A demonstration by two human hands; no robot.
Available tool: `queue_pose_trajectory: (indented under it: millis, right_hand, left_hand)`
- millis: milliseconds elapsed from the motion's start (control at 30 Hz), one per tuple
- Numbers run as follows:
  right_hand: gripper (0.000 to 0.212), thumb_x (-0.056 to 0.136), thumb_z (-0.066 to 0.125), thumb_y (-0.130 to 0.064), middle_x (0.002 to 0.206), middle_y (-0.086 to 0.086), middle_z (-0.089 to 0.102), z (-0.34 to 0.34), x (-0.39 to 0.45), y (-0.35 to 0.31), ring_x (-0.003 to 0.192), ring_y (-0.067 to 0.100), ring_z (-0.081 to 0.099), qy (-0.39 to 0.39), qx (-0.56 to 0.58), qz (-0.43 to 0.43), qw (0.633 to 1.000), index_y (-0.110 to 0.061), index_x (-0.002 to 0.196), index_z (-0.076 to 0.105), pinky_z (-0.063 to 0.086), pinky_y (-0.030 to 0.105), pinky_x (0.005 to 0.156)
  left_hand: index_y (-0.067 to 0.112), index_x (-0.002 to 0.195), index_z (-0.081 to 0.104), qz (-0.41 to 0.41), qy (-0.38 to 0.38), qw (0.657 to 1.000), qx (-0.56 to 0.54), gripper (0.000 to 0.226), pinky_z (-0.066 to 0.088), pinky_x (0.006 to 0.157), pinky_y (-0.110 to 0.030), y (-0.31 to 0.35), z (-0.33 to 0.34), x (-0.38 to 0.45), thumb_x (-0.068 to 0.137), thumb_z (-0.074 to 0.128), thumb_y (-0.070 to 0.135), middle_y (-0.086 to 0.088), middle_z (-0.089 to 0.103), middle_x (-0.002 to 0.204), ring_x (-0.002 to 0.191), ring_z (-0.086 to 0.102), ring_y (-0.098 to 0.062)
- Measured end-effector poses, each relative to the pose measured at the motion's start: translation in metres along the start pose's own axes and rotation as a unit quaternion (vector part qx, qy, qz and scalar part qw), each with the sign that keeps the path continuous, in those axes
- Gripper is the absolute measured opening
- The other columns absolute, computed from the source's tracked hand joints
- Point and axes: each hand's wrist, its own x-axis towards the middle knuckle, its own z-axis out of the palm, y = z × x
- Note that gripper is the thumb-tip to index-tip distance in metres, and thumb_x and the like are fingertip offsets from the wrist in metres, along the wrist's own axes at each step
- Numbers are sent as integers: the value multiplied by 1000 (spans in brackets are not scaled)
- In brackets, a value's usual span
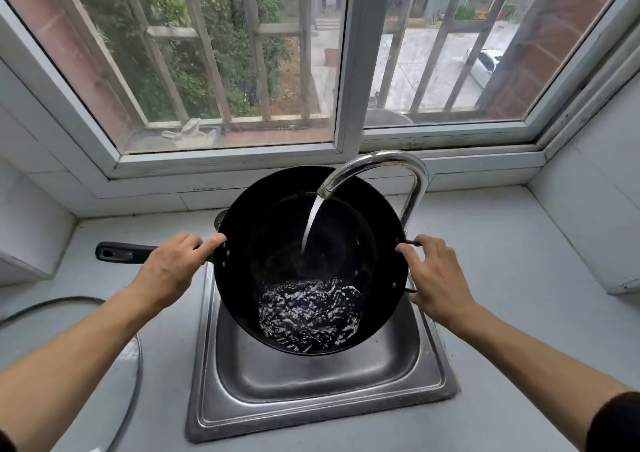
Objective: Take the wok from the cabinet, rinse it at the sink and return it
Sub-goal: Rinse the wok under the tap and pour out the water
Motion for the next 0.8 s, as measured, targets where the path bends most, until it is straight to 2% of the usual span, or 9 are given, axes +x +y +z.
queue_pose_trajectory:
  millis: [300,500,633,800]
  right_hand:
    - [86,43,88,-20,115,14,50,21,13,-13,106,34,49,0,5,-14,1000,-21,120,51,47,41,87]
    - [87,48,86,-24,123,11,48,30,26,-29,110,32,48,-28,23,-36,999,-24,125,47,46,39,96]
    - [87,44,87,-22,117,12,51,35,37,-44,106,32,50,-30,39,-44,998,-22,124,50,47,38,91]
    - [87,46,86,-21,119,14,51,43,51,-60,106,33,51,-33,59,-63,996,-18,125,51,47,38,91]
  left_hand:
    - [20,132,51,-15,6,999,35,88,40,43,-34,-11,-17,-16,56,69,-21,-5,55,77,66,48,-29]
    - [22,133,51,-33,-16,998,55,91,43,41,-35,-22,-31,-29,54,66,-21,-4,53,77,65,48,-28]
    - [24,128,51,-45,-19,997,57,91,43,39,-34,-27,-47,-36,51,66,-23,-6,52,77,60,49,-29]
    - [19,126,61,-61,-10,996,66,82,45,44,-37,-31,-71,-43,56,62,-24,-11,54,77,60,50,-31]
